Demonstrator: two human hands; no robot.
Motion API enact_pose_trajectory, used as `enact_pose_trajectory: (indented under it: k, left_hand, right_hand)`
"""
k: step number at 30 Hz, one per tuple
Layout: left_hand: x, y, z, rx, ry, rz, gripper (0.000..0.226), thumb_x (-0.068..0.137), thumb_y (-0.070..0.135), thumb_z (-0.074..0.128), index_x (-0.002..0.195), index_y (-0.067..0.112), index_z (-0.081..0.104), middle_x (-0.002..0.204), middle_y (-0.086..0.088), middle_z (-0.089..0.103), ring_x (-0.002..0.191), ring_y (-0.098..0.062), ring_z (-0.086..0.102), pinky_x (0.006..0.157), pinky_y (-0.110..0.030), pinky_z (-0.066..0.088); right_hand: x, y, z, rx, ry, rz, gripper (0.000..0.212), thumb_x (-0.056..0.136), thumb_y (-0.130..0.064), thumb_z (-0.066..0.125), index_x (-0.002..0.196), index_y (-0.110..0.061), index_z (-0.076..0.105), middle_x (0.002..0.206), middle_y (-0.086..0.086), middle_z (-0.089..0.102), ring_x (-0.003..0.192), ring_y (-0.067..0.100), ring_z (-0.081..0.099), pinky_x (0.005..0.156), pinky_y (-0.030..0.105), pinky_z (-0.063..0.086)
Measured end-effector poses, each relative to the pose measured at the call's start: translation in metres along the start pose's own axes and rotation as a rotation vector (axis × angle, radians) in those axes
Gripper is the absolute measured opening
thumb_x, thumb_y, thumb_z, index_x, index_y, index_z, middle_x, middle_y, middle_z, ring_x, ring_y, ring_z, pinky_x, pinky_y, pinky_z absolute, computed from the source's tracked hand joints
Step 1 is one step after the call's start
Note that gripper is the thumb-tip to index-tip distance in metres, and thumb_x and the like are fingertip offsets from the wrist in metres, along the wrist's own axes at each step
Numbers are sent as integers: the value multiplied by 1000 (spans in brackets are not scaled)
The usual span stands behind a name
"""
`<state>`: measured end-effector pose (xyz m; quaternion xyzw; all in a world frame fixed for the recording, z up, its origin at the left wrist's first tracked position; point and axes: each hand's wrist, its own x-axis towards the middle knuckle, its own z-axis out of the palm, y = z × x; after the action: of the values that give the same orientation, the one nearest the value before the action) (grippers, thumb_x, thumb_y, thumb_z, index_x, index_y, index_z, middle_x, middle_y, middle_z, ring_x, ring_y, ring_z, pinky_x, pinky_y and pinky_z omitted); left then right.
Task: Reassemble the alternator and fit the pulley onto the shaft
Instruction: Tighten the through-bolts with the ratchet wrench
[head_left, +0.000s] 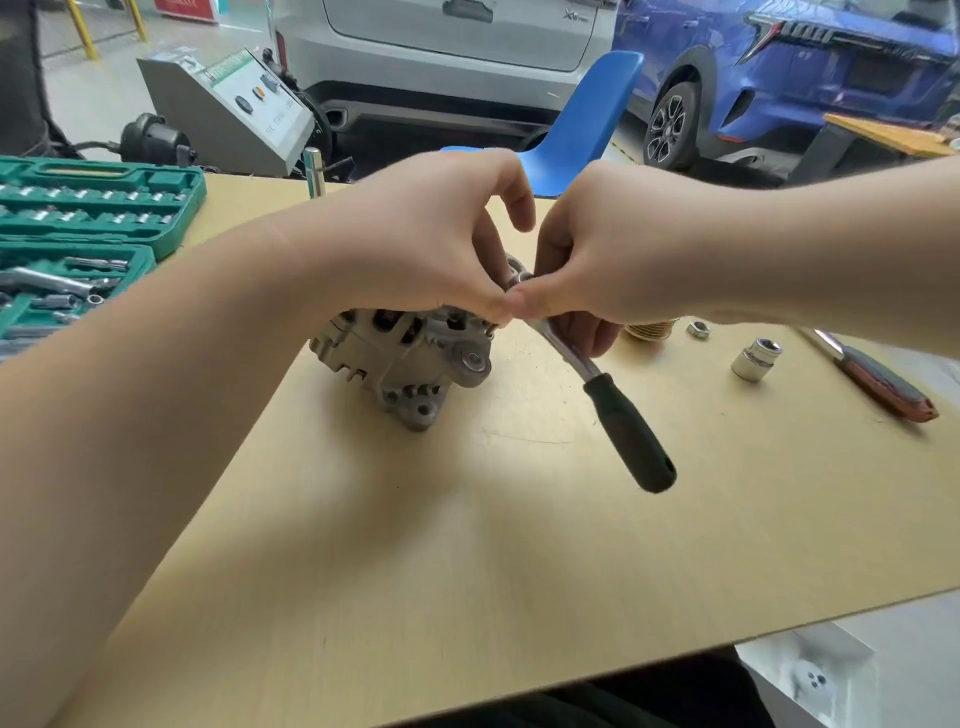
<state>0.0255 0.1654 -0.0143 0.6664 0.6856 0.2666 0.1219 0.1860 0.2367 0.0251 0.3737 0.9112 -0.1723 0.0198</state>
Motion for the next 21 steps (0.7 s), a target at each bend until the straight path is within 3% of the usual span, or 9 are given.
enact_pose_trajectory:
  k: [2, 6, 8, 10, 13, 15, 17, 19, 21]
  left_hand:
    - [-1, 0, -1, 6, -26, -6, 51, 77, 39, 93, 110, 42, 54, 85, 33, 75, 80, 13, 65, 61, -16, 44]
    - [-2, -1, -6, -34, -76, -23, 41, 82, 23, 82, 108, 41, 56, 90, 27, 78, 76, 0, 70, 63, -29, 50]
    - [-4, -1, -10, -118, -106, -42, 33, 85, 24, 78, 107, 40, 59, 95, 21, 80, 82, -15, 75, 69, -36, 58]
    - [-6, -1, -12, -151, -135, -46, 30, 82, 38, 80, 105, 41, 61, 96, 18, 81, 82, -16, 76, 75, -41, 58]
    - [-5, 1, -10, -81, -140, -24, 30, 84, 52, 83, 105, 40, 65, 93, 21, 80, 77, -6, 73, 75, -39, 56]
    - [-4, 3, -8, -48, -121, -26, 26, 86, 58, 78, 104, 40, 70, 91, 24, 78, 82, -3, 72, 83, -39, 58]
    - [-3, 4, -6, -35, -98, -31, 20, 90, 58, 74, 101, 41, 75, 88, 25, 78, 84, -4, 72, 86, -38, 59]
    - [0, 4, -4, -12, -55, -30, 16, 96, 52, 71, 99, 39, 79, 86, 21, 78, 80, -4, 71, 79, -35, 58]
    - [1, 4, -1, 19, -33, -28, 15, 99, 48, 70, 100, 37, 80, 84, 20, 77, 77, -1, 69, 73, -31, 56]
  right_hand:
    - [0, -2, -1, -58, 9, -8, 33, 88, -45, 80, 80, -15, 73, 59, -3, 75, 55, 13, 75, 61, 27, 57]
    - [-4, 4, 1, -500, 125, -254, 31, 91, -50, 74, 77, -26, 60, 68, -7, 61, 67, 15, 58, 58, 30, 44]
    - [-7, 9, 2, -634, 151, -392, 25, 97, -43, 69, 86, -28, 53, 75, -5, 52, 73, 21, 54, 63, 36, 47]
    - [-7, 12, 3, -682, 153, -451, 16, 99, -41, 67, 97, -30, 55, 83, -1, 55, 79, 30, 59, 73, 43, 55]
    - [-5, 12, 2, -490, 156, -342, 25, 91, -49, 74, 91, -26, 64, 80, -2, 65, 79, 26, 64, 73, 39, 57]
    - [-3, 11, 1, -259, 126, -224, 27, 85, -52, 79, 85, -26, 74, 68, 1, 70, 63, 13, 67, 53, 26, 53]
    - [-2, 11, 1, -167, 127, -166, 27, 83, -53, 81, 80, -26, 75, 64, 0, 72, 44, 4, 59, 35, 16, 40]
    - [-2, 12, 3, -196, 128, -170, 29, 83, -54, 80, 80, -26, 75, 67, 1, 72, 48, 7, 60, 40, 21, 46]
    - [-3, 12, 4, -242, 134, -199, 28, 85, -53, 79, 82, -26, 73, 73, 3, 71, 68, 21, 67, 58, 32, 54]
